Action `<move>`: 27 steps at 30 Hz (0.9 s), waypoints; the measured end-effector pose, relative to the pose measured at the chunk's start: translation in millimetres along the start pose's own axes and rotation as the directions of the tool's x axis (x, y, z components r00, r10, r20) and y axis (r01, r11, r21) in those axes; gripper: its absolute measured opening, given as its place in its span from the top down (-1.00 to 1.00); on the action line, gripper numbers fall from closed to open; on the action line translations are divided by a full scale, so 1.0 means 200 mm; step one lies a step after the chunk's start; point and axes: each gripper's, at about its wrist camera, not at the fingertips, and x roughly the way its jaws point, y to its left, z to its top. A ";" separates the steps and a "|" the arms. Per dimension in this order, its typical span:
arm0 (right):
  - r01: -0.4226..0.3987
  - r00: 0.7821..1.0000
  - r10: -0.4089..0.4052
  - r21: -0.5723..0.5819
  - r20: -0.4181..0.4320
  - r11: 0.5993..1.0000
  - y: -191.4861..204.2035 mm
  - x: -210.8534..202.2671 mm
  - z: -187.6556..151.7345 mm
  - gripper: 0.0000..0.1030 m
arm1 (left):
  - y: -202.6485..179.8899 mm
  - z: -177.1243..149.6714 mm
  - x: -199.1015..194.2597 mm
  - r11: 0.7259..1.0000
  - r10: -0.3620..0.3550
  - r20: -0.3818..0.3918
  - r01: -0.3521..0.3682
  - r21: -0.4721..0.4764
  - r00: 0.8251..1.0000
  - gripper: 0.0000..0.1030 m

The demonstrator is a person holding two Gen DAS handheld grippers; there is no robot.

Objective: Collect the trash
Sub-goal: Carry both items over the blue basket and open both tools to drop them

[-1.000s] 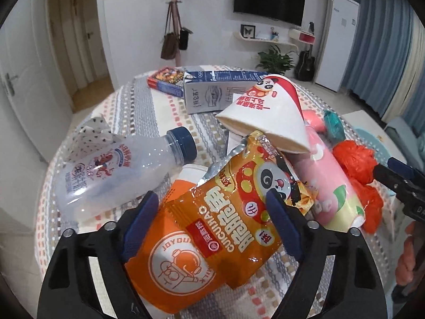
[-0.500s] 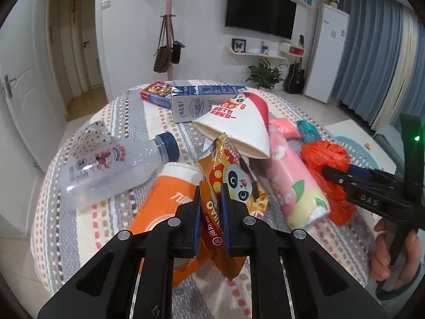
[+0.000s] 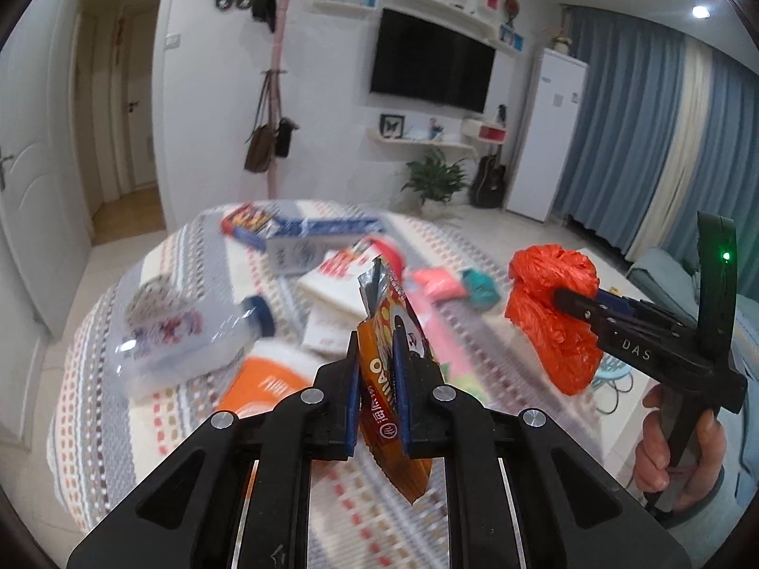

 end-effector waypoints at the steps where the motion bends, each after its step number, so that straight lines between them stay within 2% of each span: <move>1: 0.007 1.000 -0.007 0.006 0.009 1.000 -0.02 -0.01 0.02 0.20 | -0.04 0.03 0.00 1.000 -0.006 0.019 0.006 0.013 1.000 0.78; 9: 0.160 0.983 -0.166 0.082 0.079 0.984 -0.36 -0.11 0.13 0.20 | -0.37 0.25 0.14 0.993 -0.081 0.101 0.072 0.095 0.992 0.74; 15: 0.281 0.954 -0.293 0.161 0.059 0.946 -0.69 -0.11 0.16 0.20 | -0.70 0.38 0.38 0.976 -0.185 0.071 0.174 0.133 0.980 0.74; 20: 0.384 0.920 -0.393 0.202 0.003 0.901 -0.92 -0.05 0.11 0.20 | -0.93 0.40 0.59 0.959 -0.233 0.032 0.224 0.175 0.972 0.74; 22: 0.434 0.899 -0.437 0.209 -0.035 0.876 -1.00 0.00 0.07 0.19 | -1.03 0.40 0.70 0.952 -0.243 0.011 0.237 0.195 0.970 0.74; 24: 0.466 0.884 -0.460 0.224 -0.083 0.856 -1.08 0.05 0.02 0.19 | -1.11 0.37 0.81 0.950 -0.223 -0.005 0.219 0.221 0.975 0.74; 27: 0.487 0.873 -0.468 0.238 -0.137 0.840 -1.14 0.11 -0.02 0.18 | -1.20 0.33 0.95 0.945 -0.210 -0.055 0.217 0.243 0.976 0.74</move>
